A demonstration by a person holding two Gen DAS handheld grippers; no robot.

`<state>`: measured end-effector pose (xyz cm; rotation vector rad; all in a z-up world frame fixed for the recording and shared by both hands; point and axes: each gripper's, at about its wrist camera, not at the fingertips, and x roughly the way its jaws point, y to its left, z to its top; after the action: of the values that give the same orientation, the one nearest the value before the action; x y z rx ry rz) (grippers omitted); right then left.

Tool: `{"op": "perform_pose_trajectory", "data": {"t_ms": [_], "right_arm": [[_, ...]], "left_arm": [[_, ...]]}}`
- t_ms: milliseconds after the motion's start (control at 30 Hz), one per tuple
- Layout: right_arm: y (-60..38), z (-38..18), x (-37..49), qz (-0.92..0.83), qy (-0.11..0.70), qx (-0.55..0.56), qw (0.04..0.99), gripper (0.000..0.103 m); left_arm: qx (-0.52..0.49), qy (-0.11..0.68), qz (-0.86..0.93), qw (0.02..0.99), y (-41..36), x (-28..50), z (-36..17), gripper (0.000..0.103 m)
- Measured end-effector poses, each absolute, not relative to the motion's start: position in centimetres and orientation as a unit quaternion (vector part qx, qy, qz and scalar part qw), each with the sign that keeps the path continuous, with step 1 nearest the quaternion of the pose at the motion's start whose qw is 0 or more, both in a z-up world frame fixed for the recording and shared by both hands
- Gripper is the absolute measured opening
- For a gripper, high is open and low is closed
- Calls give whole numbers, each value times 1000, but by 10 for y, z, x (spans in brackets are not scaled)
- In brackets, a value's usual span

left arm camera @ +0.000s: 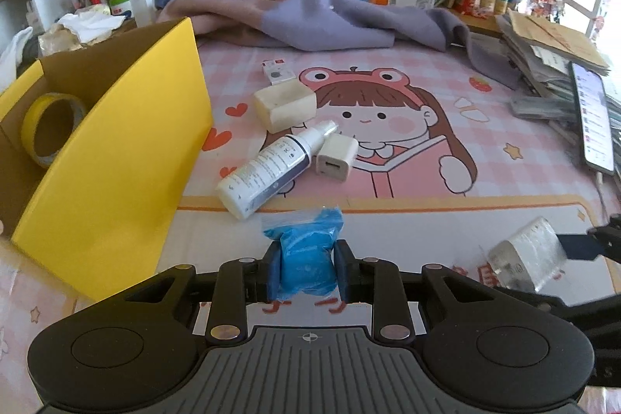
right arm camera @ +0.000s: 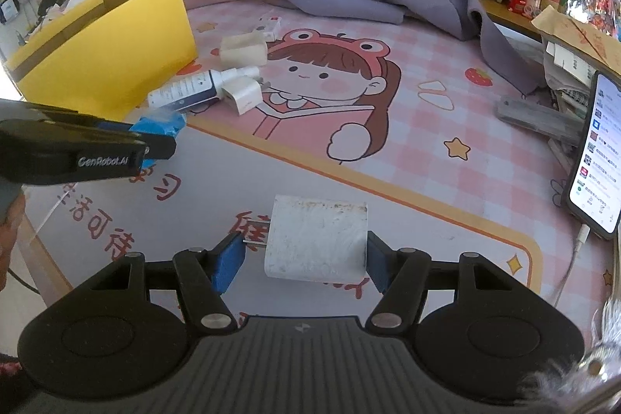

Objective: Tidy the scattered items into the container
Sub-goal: 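Lift blue bag with left tool while right tool carries charger toward yellow box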

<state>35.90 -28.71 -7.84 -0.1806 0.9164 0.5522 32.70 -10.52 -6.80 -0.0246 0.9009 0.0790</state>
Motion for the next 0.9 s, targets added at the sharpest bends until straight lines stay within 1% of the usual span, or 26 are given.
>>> {"op": "perform_pose_trajectory", "data": {"t_ms": [467, 733, 900], "right_arm": [[-271, -64, 333, 276, 412, -93, 863, 63], [-265, -47, 311, 254, 403, -87, 875, 63], [-263, -25, 296, 231, 392, -73, 888, 63]], "left_arm": [[-4, 413, 8, 911, -104, 284, -45, 26], [7, 393, -44, 919, -90, 262, -16, 26], [4, 372, -72, 925, -75, 250, 6, 26]]}}
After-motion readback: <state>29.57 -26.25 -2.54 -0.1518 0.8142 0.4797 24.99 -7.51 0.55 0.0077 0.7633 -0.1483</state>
